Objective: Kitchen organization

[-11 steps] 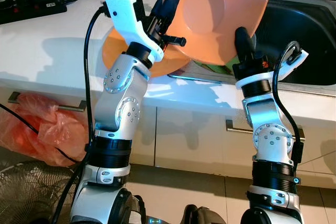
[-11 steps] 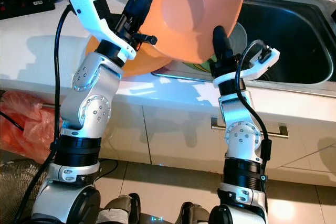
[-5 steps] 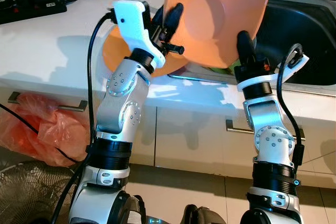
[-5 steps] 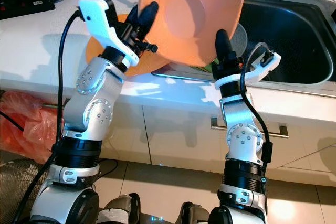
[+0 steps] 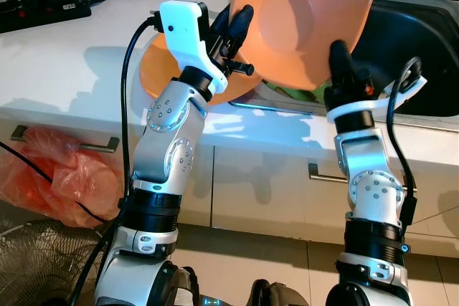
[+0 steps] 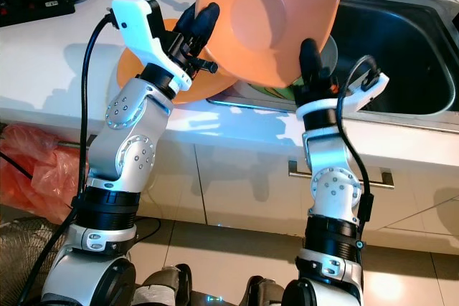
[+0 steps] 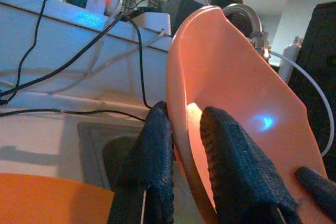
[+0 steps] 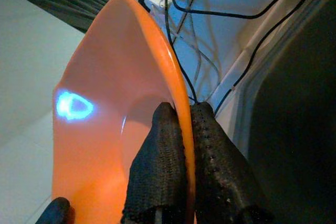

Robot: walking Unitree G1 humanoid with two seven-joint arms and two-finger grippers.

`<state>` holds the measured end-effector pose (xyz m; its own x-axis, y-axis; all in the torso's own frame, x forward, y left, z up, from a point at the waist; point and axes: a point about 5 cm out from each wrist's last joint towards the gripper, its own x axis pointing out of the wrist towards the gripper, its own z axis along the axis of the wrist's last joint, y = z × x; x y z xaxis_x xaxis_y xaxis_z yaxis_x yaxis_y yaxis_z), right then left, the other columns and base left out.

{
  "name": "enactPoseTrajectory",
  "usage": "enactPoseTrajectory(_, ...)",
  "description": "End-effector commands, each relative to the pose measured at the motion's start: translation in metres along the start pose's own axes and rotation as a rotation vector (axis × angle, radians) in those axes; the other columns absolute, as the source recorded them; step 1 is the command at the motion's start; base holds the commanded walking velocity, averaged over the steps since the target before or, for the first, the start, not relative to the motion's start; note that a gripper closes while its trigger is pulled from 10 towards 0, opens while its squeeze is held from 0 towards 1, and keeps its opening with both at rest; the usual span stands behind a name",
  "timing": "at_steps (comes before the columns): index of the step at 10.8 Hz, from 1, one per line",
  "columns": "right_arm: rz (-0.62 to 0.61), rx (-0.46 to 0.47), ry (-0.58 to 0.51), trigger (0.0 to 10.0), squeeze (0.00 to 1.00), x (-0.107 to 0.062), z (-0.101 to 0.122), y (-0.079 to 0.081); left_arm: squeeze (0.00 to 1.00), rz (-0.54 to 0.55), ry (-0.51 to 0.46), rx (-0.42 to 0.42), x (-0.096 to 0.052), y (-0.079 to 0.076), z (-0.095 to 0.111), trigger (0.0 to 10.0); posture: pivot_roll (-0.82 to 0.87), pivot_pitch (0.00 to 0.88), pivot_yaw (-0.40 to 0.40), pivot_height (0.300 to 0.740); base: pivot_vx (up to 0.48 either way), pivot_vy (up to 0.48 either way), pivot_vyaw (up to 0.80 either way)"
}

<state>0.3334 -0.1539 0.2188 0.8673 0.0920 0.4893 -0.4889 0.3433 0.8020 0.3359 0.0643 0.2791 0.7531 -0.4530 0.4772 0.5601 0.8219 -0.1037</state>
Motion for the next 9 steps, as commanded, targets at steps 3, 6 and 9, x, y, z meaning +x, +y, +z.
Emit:
enactPoseTrajectory(3, -0.036, 0.010, -0.153, 0.0, 0.00, 0.006, 0.026, -0.001, 0.00, 0.003, 0.008, 0.004, 0.000, -0.003, -0.003, 10.0, 0.11, 0.158, -0.034, 0.740, 0.000, 0.000, 0.00)
enactPoseTrajectory(6, -0.056, 0.003, -0.166, 0.0, 0.00, 0.006, 0.028, -0.004, 1.00, 0.006, -0.002, -0.007, 0.000, -0.002, -0.002, 10.0, 0.11, 0.156, -0.033, 0.740, 0.000, 0.000, 0.00)
enactPoseTrajectory(9, -0.067, 0.001, -0.179, 0.0, 0.00, 0.006, 0.030, -0.006, 1.00, 0.026, -0.004, -0.003, 0.000, 0.001, -0.001, 10.0, 0.11, 0.160, -0.034, 0.740, 0.000, 0.000, 0.00)
